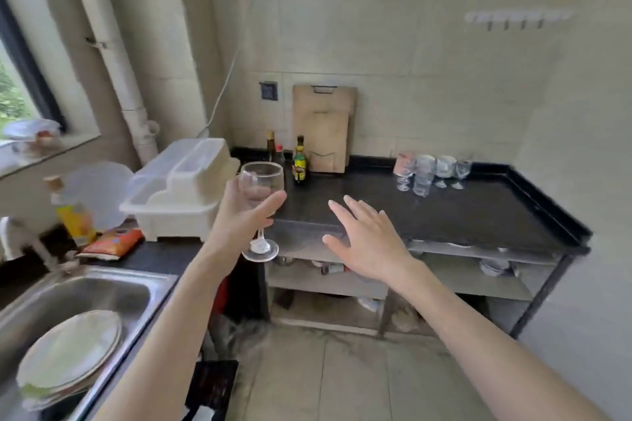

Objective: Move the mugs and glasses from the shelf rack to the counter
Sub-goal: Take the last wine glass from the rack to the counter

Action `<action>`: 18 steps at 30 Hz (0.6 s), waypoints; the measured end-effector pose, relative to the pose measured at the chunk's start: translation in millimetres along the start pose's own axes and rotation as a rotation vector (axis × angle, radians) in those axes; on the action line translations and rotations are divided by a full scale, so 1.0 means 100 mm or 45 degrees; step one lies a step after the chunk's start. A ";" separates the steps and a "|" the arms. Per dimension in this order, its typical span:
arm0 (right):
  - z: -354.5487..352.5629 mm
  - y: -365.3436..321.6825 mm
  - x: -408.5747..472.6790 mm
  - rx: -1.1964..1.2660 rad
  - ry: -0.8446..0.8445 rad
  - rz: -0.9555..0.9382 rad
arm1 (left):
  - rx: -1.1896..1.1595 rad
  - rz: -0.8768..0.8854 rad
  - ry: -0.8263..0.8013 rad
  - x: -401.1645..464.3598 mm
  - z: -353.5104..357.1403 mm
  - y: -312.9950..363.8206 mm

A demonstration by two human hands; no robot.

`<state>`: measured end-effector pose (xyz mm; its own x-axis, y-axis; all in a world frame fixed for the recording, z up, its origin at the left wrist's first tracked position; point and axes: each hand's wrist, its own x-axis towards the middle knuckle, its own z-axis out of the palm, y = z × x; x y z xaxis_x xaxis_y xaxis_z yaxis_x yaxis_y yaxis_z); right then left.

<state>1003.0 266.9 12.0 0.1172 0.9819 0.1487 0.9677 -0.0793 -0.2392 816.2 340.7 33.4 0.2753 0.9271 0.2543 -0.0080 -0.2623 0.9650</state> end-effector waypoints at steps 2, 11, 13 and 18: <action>-0.01 0.47 0.23 -0.035 0.006 0.081 | -0.009 -0.026 -0.074 0.39 0.46 -0.17; 0.00 2.22 0.88 -0.045 -0.045 0.386 | 0.095 -0.155 -0.361 1.69 2.11 -0.81; 0.05 2.58 0.98 -0.024 -0.055 0.443 | 0.108 -0.187 -0.428 1.90 2.44 -0.99; 0.15 3.55 1.28 -0.002 -0.081 0.552 | 0.135 -0.249 -0.546 2.42 3.28 -1.42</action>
<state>1358.5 367.1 -67.9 0.4985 0.8665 -0.0245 0.8326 -0.4865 -0.2647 1199.3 514.2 -63.8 0.6334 0.7738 -0.0023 0.1750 -0.1404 0.9745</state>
